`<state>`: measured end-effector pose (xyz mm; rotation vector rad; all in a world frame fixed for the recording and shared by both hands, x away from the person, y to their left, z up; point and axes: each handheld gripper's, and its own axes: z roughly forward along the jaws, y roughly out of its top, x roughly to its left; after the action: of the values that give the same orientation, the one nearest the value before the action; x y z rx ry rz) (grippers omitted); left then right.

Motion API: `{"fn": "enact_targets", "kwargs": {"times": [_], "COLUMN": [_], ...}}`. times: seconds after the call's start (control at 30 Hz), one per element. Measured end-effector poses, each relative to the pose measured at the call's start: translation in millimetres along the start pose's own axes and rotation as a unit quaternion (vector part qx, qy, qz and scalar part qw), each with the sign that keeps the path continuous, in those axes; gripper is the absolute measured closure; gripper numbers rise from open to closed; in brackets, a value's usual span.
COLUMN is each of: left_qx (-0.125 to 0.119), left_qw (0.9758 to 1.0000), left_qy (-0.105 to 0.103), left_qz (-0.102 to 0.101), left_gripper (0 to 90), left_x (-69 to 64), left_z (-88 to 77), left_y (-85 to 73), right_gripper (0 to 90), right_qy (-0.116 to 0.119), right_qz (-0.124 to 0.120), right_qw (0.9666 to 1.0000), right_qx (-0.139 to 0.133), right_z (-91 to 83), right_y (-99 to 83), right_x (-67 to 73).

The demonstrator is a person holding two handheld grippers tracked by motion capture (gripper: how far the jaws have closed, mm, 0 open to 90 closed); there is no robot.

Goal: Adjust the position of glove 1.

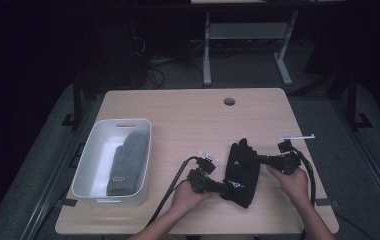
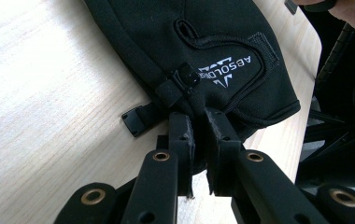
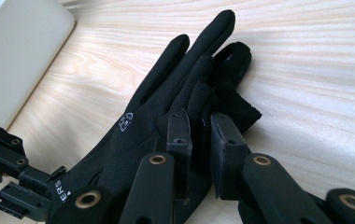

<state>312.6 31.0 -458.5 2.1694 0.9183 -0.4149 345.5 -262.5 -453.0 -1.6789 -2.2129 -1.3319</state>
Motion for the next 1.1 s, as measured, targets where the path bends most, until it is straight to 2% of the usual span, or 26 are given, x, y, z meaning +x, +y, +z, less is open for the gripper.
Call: {"fn": "enact_targets", "kwargs": {"times": [0.2, 0.47, 0.87, 1.1], "left_qx": [-0.005, -0.025, -0.041, -0.049], "left_qw": [1.0000, 0.9997, 0.9988, 0.9982], "left_qy": [0.004, 0.007, 0.021, 0.027], "left_qz": [0.007, 0.006, 0.018, 0.022], "left_gripper": [82.2, 82.2, 82.2, 82.2], "left_x": [-2.4, -4.7, -8.5, -8.4], "left_z": [-10.1, -30.0, -58.6, -74.0], "left_y": [0.0, 0.9, 5.8, 7.1], "right_gripper": [79.3, 79.3, 79.3, 79.3], "right_qy": [0.014, 0.033, 0.054, 0.069], "right_qz": [0.005, 0.003, -0.011, -0.011], "right_qw": [0.9999, 0.9992, 0.9980, 0.9968], "right_qx": [-0.006, -0.020, -0.032, -0.039], "right_z": [-1.8, -5.6, -8.3, -8.7], "right_y": [4.7, 18.7, 40.2, 51.0], "right_x": [6.9, 21.5, 41.0, 51.5]}}
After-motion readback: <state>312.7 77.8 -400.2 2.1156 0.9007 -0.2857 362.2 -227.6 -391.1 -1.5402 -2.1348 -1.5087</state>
